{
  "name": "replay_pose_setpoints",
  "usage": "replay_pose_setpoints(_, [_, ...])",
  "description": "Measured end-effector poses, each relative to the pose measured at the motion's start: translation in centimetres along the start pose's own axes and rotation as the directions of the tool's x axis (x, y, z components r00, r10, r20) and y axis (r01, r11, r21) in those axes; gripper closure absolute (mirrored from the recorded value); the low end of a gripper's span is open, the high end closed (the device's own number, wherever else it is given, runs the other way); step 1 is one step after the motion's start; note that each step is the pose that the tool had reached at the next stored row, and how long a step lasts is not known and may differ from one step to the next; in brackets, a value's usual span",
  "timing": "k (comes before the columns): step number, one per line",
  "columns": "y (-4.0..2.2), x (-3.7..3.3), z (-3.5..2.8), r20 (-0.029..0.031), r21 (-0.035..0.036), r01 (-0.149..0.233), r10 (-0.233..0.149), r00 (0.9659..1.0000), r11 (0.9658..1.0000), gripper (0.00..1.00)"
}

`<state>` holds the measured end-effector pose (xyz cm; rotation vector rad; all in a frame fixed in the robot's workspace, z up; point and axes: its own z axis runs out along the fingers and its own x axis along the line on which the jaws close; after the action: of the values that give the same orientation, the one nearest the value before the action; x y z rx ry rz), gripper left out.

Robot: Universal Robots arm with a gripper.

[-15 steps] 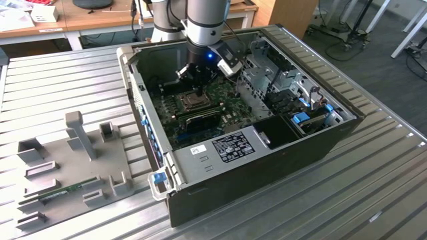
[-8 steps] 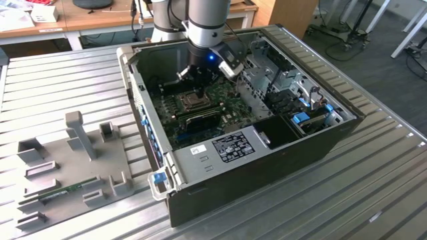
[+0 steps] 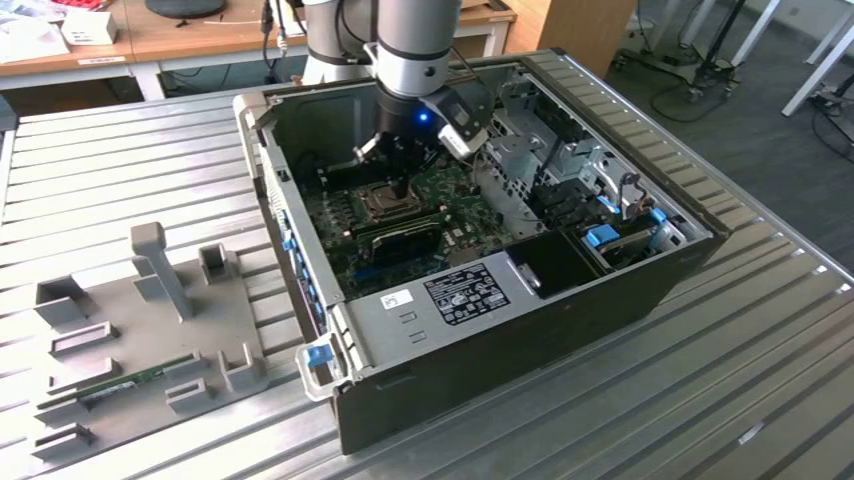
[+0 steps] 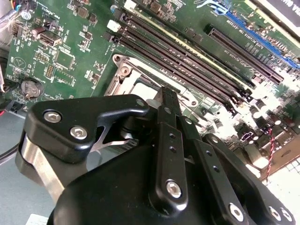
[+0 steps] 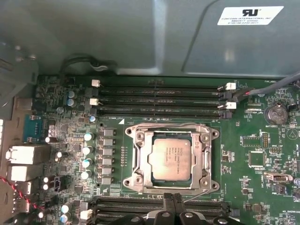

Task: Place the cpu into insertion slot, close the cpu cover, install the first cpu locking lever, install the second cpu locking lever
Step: 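Install the second cpu locking lever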

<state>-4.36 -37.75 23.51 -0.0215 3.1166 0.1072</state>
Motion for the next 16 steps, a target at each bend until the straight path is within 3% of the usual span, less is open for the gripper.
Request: replay_pose_setpoints(16, [-0.33,0.74,0.25,-0.0001,0.0002,0.000,0.000,1.0000,1.0000,0.89])
